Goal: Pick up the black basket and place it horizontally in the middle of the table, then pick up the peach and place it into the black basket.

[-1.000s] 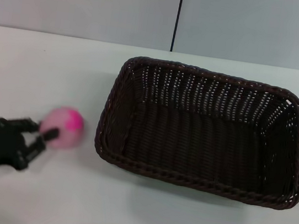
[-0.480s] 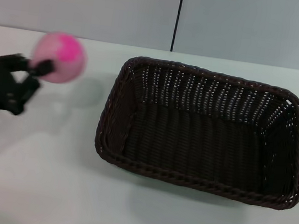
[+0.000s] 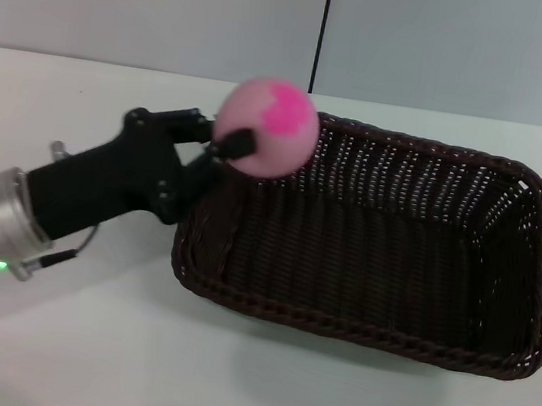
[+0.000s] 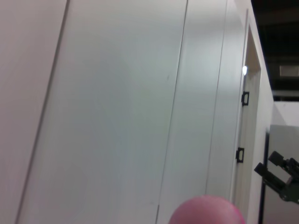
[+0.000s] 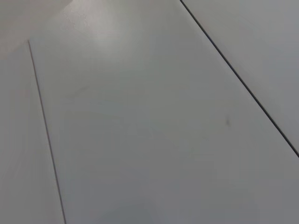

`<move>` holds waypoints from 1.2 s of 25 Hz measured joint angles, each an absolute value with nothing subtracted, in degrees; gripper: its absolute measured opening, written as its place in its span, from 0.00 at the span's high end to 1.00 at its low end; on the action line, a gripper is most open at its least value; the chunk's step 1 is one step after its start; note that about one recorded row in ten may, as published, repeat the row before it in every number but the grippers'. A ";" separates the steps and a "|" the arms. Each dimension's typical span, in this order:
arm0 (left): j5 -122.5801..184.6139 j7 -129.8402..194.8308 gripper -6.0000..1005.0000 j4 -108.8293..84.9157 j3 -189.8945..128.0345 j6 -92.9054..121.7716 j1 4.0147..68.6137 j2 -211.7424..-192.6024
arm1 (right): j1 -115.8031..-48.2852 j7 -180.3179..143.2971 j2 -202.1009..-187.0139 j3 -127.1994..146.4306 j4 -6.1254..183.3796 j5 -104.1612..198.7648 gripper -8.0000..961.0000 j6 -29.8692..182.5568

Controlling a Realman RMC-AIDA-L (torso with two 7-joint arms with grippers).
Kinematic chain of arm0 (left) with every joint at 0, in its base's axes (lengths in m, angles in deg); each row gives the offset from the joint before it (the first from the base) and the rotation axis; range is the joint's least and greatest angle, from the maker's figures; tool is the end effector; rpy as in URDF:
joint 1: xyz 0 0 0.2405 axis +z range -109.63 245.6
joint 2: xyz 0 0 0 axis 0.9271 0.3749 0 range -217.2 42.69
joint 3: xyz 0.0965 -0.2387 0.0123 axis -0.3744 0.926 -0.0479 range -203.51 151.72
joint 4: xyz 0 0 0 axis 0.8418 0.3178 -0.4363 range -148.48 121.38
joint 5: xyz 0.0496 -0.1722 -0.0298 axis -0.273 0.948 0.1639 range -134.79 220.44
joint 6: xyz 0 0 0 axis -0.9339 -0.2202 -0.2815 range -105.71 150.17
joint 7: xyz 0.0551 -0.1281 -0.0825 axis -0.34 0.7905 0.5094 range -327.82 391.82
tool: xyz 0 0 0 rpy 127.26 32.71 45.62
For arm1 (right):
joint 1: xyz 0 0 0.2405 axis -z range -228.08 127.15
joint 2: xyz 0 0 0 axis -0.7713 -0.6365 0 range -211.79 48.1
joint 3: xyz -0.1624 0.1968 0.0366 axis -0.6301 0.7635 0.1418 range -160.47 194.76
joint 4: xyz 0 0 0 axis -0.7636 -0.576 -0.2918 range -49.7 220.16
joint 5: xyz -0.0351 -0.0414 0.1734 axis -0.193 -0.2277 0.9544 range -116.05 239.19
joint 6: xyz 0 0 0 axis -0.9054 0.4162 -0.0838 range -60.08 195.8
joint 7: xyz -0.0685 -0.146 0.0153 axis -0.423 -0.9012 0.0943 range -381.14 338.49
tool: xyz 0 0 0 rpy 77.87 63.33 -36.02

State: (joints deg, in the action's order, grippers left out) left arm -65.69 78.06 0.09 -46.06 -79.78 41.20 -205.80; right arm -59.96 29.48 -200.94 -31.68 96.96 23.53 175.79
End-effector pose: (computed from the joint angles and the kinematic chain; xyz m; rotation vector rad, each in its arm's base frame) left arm -0.2351 0.2713 -0.0141 -2.3852 -0.3419 -1.2402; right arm 0.2954 0.2239 0.0857 -1.4438 0.4640 1.4814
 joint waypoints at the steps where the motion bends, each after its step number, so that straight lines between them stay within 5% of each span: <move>1: -65.75 77.63 0.79 -5.08 -46.32 -78.79 38.77 -205.91 | -59.94 29.48 -200.94 -31.62 96.84 23.53 0.27 175.79; 18: -65.47 70.89 0.27 -11.85 -46.38 -73.04 38.89 -205.91 | -60.96 28.98 -200.67 -30.87 96.83 23.60 0.27 175.27; 23: -65.23 67.39 0.17 -11.35 -35.24 -73.51 43.74 -205.50 | -60.81 28.61 -200.68 -28.20 96.48 23.61 0.27 174.86; 24: -65.20 61.20 0.16 -12.23 -23.38 -73.69 48.76 -205.60 | -60.62 27.63 -200.80 -26.16 96.07 23.61 0.27 174.85; 30: -65.10 47.71 0.16 -16.60 -4.24 -73.89 57.24 -205.60 | -61.19 22.41 -200.91 -18.47 90.99 23.61 0.27 174.82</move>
State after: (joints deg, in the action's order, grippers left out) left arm -65.10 47.71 -16.60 -4.24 -73.89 57.24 -205.60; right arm -61.19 22.41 -200.91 -18.47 90.99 23.61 174.82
